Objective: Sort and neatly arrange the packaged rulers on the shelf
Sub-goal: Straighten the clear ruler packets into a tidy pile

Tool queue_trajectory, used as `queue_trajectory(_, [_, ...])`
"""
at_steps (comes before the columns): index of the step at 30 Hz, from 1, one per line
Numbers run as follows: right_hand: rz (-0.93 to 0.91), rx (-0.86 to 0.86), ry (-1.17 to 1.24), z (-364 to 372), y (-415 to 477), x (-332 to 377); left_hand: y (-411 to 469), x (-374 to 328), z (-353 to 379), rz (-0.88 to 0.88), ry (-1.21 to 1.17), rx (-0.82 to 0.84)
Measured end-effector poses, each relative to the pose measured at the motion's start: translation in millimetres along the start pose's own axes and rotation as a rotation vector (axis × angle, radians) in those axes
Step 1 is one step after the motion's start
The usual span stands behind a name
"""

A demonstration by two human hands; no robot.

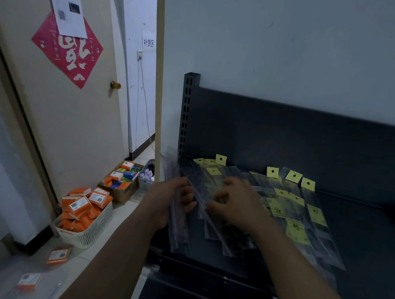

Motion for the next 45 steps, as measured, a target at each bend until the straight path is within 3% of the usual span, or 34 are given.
queue_trajectory(6, [-0.110, -0.188, -0.082, -8.2, 1.3, 8.2, 0.4, 2.3, 1.0, -0.011, 0.002, 0.041])
queue_trajectory(11, [-0.105, -0.399, 0.121, -38.1, -2.3, 0.2, 2.3, 0.2, 5.7, 0.031, 0.031, 0.058])
queue_trajectory(18, [-0.233, -0.444, 0.305, -69.8, -23.5, -1.4, 12.1, -17.3, 14.5, 0.067, -0.001, -0.041])
queue_trajectory(27, [-0.427, -0.532, 0.424, -95.5, -56.2, 5.7, 14.0, -17.0, 56.3, 0.033, -0.004, 0.035])
queue_trajectory(36, [-0.138, -0.231, 0.824, -80.6, -55.2, -6.6, 20.9, -28.4, 49.7, 0.266, -0.102, -0.084])
queue_trajectory(40, [0.069, -0.064, 1.125, -64.3, -51.7, -16.4, 16.3, -40.2, 42.1, 0.400, -0.101, -0.138])
queue_trajectory(45, [0.138, -0.024, 1.212, -53.6, -41.2, -20.1, 10.4, -39.4, 48.8, 0.425, 0.008, -0.071])
Point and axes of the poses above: each hand's wrist, its own y-axis towards the middle knuckle, its own z-axis out of the palm, x = y × z, the point moved 7 cm from there along y, towards the middle knuckle, and after that the axes turned 13 degrees about y, right-handed, at the moved point
